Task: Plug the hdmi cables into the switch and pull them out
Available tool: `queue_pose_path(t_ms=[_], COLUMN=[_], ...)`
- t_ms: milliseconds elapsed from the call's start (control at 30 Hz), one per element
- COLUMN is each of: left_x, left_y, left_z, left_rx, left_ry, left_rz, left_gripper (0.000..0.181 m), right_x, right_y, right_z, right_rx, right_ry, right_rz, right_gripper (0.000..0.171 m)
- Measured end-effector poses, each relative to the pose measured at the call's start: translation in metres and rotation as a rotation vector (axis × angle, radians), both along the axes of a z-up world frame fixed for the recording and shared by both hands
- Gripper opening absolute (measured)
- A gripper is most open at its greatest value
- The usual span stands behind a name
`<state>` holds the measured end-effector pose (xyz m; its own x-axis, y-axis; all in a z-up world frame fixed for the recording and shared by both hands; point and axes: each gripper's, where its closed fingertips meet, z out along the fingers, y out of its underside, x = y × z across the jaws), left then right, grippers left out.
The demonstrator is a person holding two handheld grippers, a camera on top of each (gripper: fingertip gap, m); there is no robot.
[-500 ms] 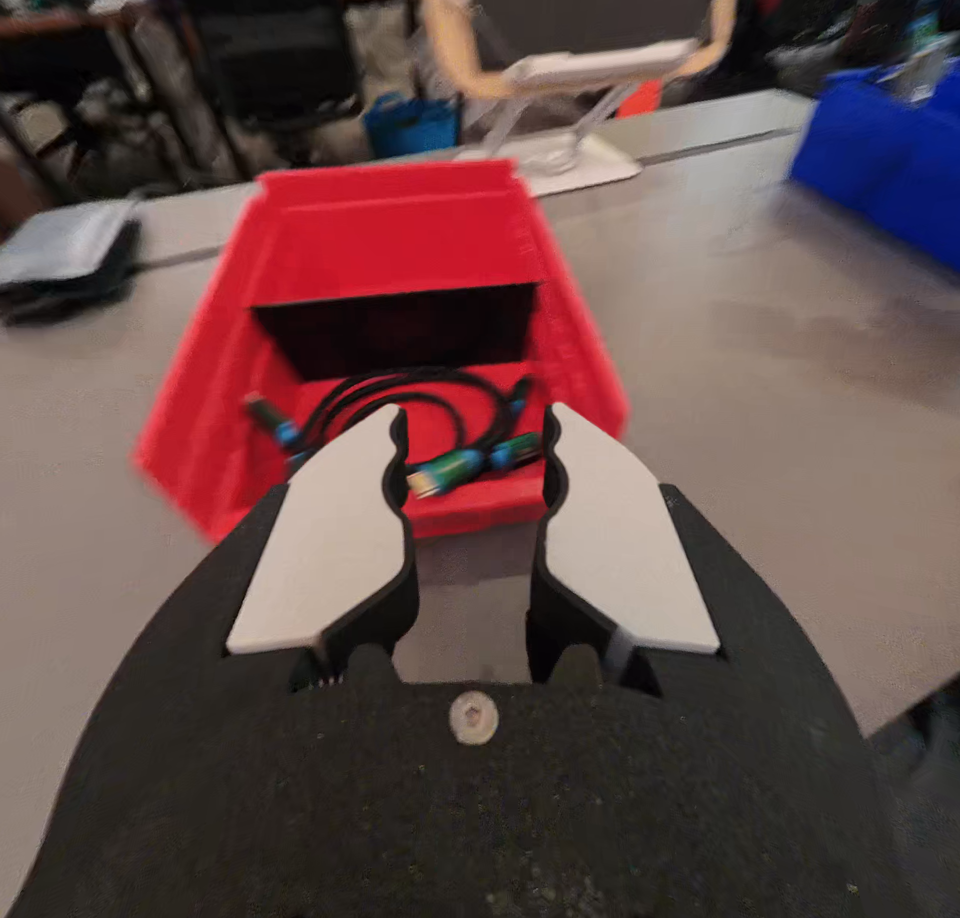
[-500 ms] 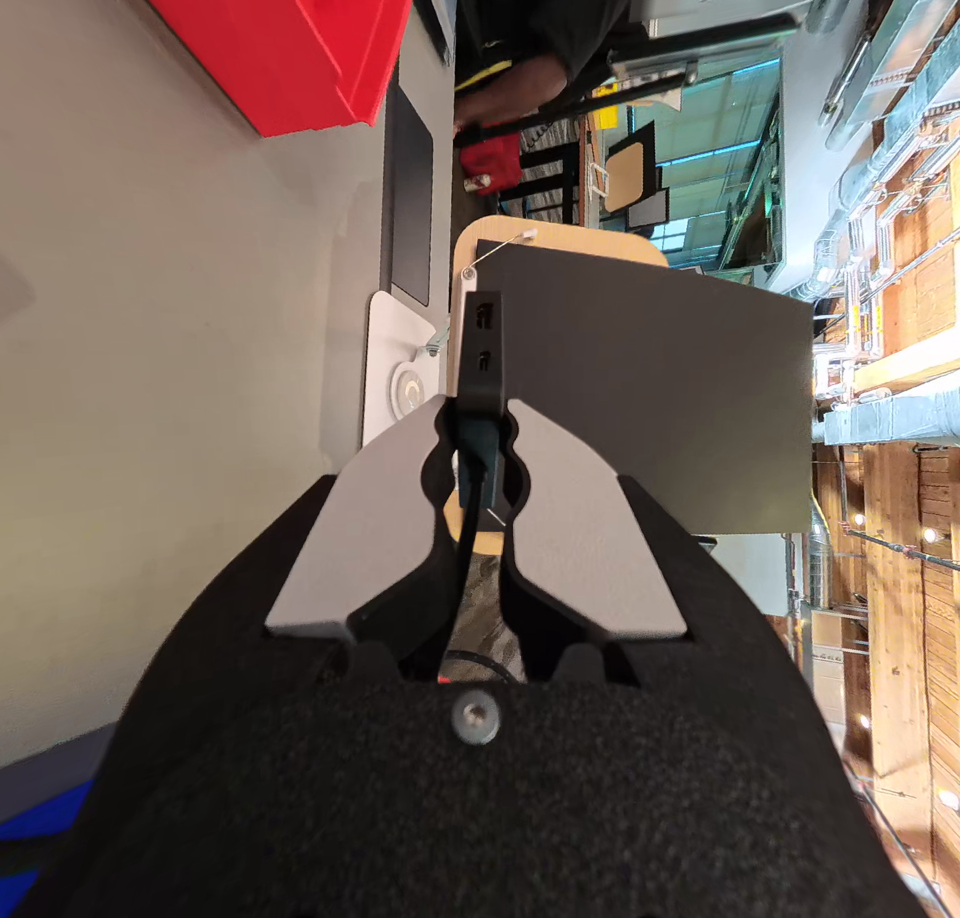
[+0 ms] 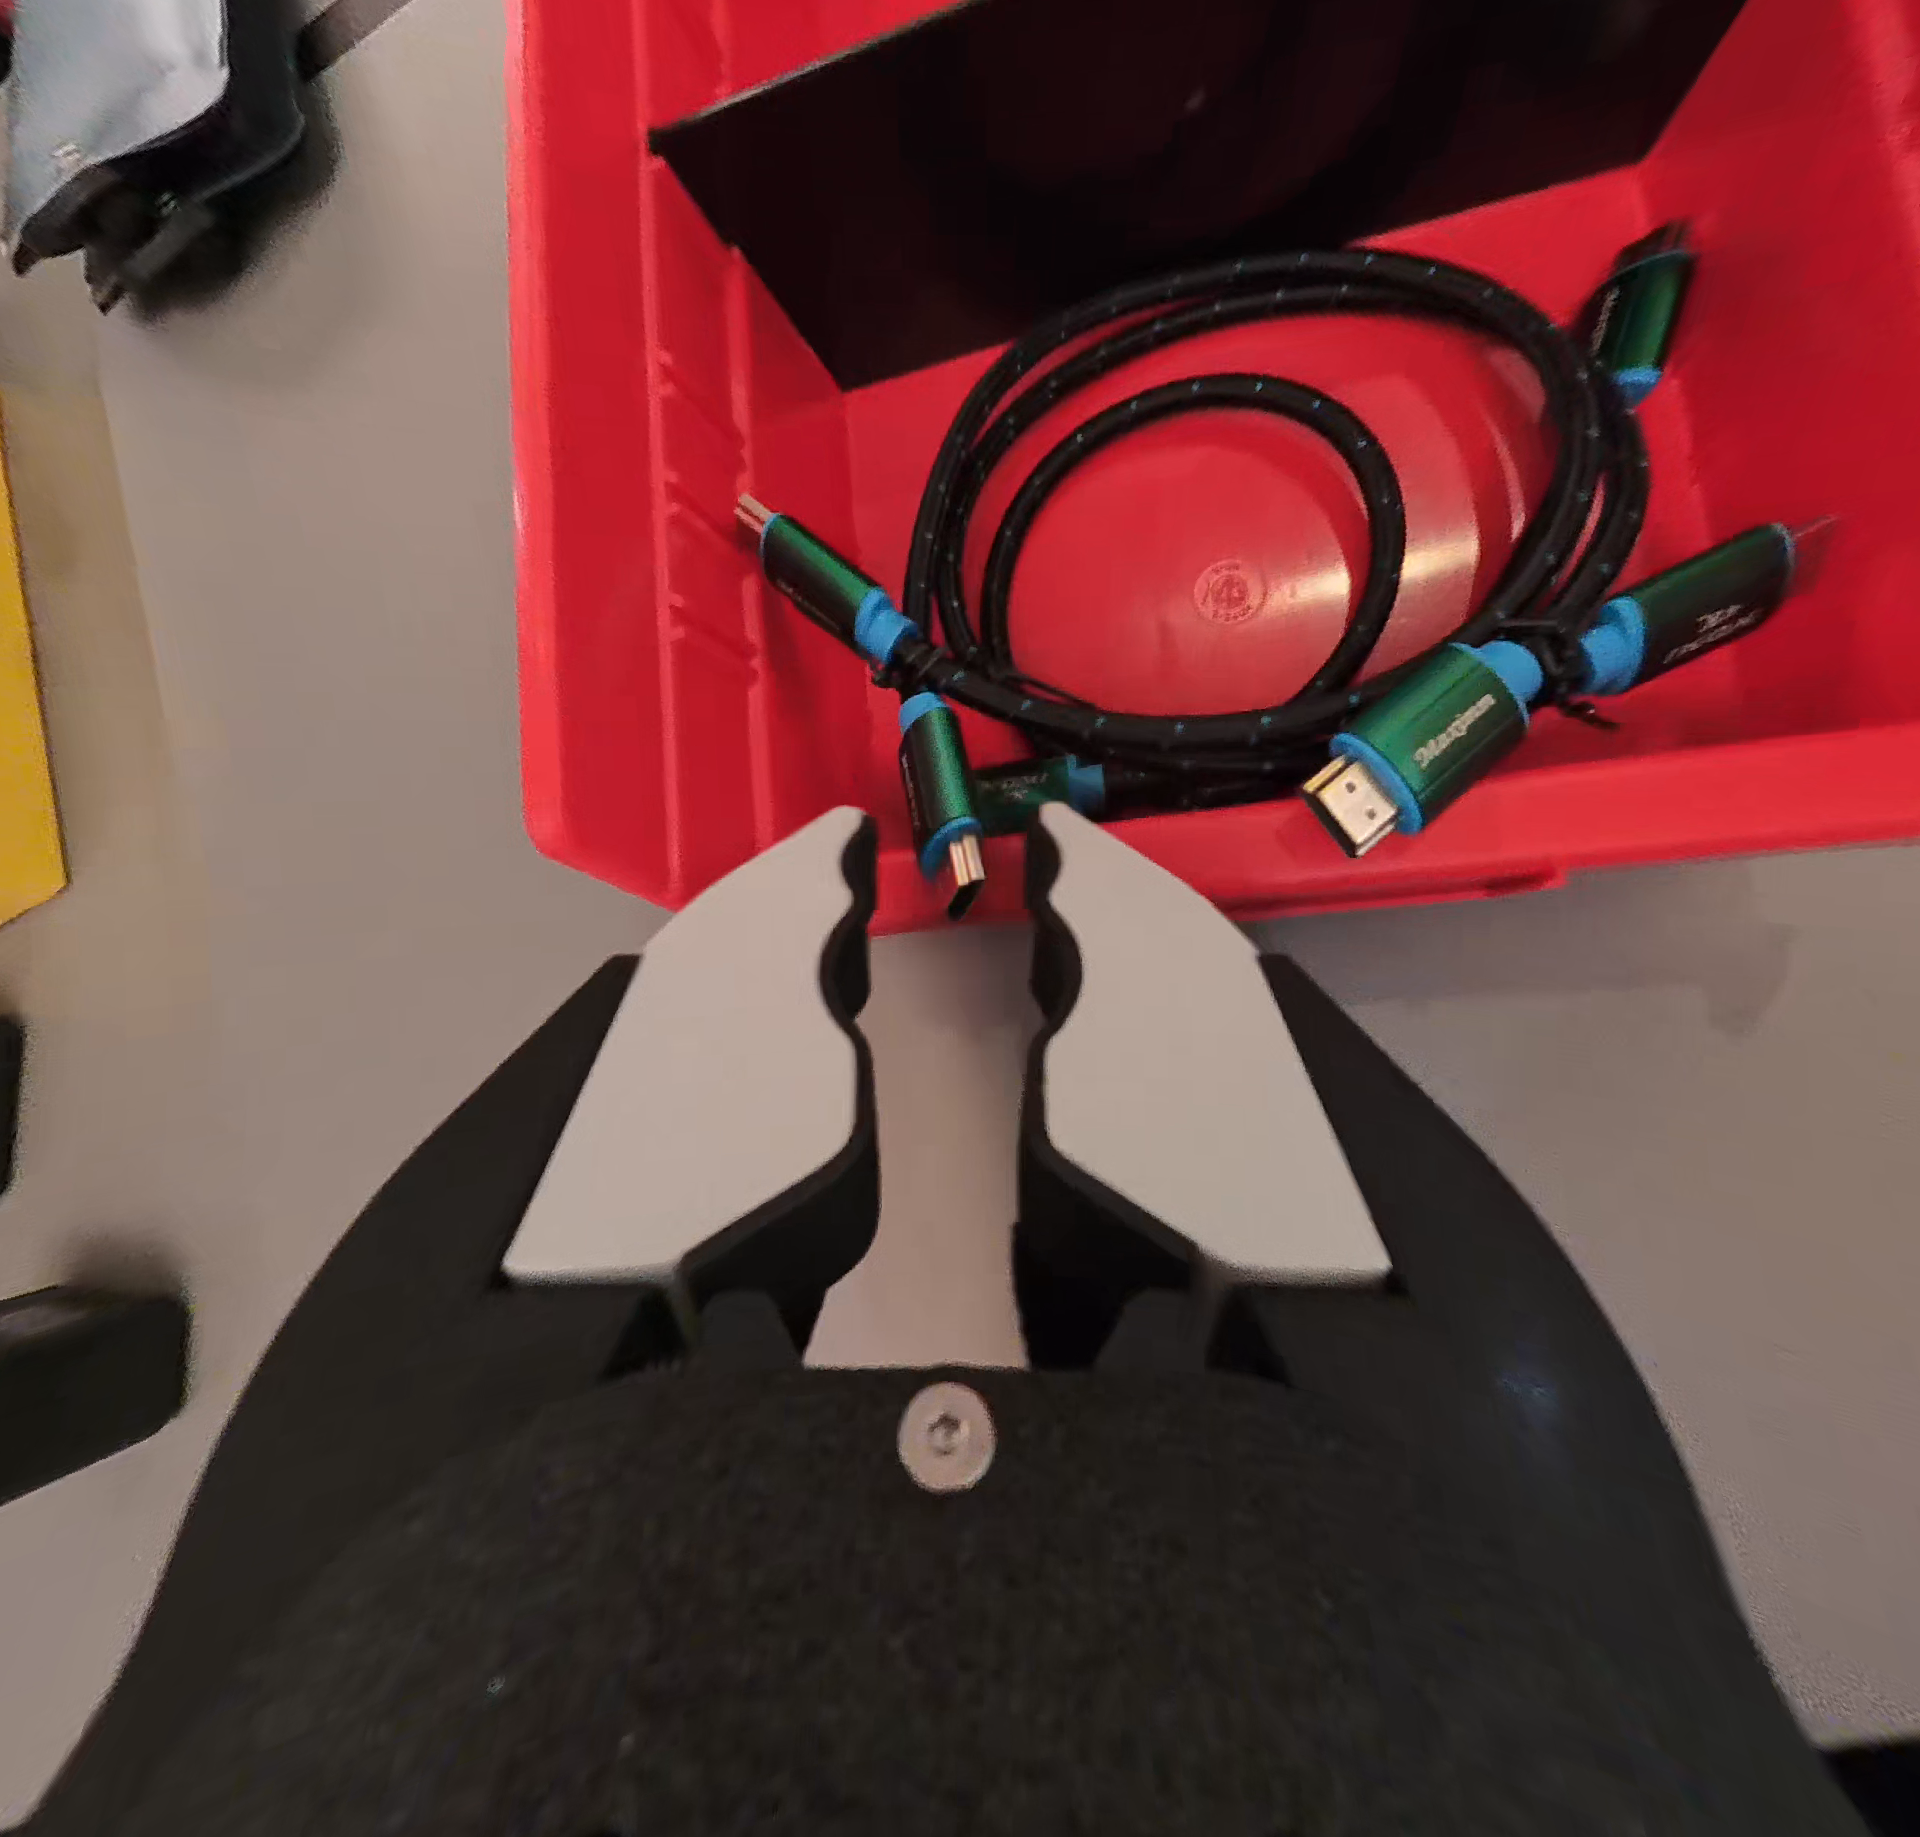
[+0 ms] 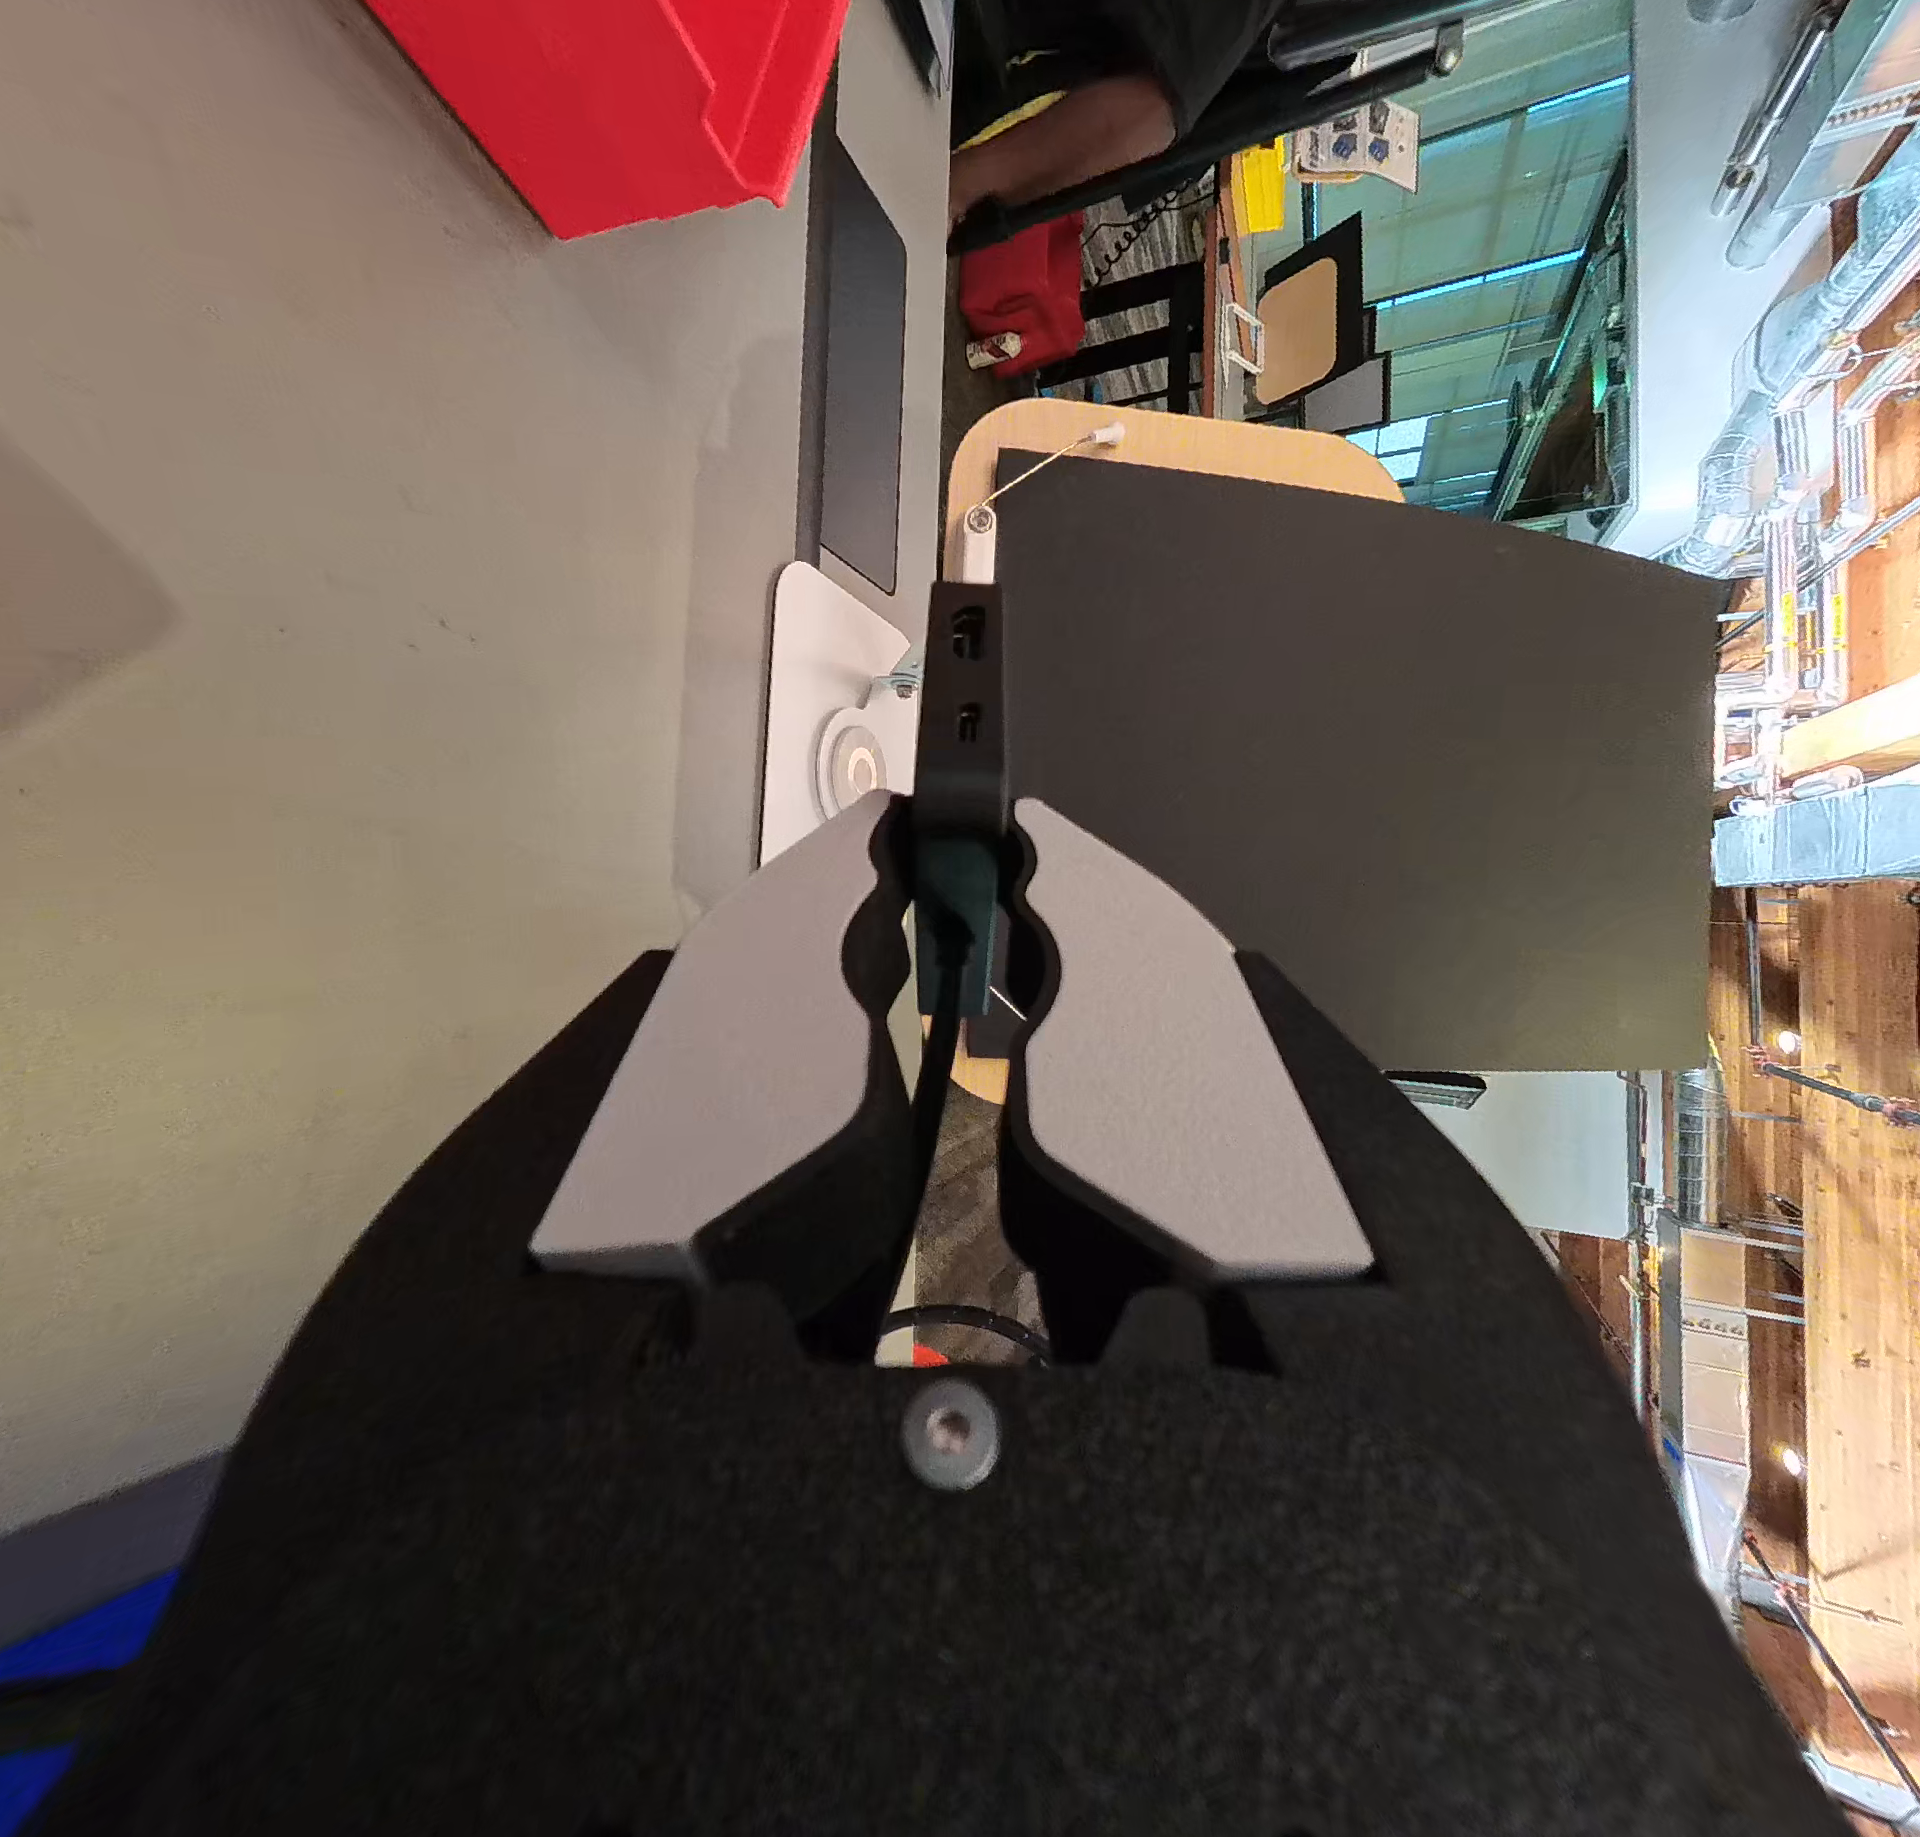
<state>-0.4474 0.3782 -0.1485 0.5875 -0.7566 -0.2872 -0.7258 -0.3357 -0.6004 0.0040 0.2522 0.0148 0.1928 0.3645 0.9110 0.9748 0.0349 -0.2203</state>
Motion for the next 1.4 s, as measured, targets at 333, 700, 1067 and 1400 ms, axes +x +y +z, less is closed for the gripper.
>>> queue_pose_path(t_ms=[333, 700, 1067, 1400], left_x=[0.010, 0.090, 0.175, 0.152], left_y=[0.007, -0.117, -0.225, -0.210], left_z=[0.088, 0.205, 0.029, -0.035], left_rx=[0.286, 0.300, -0.176, -0.255], left_ry=[-0.059, -0.571, -0.566, -0.299], left_rz=[-0.081, -0.596, -0.770, -0.702], left_gripper=[0.011, 0.010, 0.011, 0.011], right_x=[0.004, 0.002, -0.010, -0.017], right_y=[-0.002, -0.020, -0.022, -0.024], right_z=[0.005, 0.033, 0.032, 0.034], right_rx=[0.009, 0.075, 0.074, 0.095], right_ry=[0.007, 0.017, 0.004, -0.002], right_rz=[-0.011, -0.001, 0.026, 0.053], right_gripper=[0.015, 0.015, 0.015, 0.015])
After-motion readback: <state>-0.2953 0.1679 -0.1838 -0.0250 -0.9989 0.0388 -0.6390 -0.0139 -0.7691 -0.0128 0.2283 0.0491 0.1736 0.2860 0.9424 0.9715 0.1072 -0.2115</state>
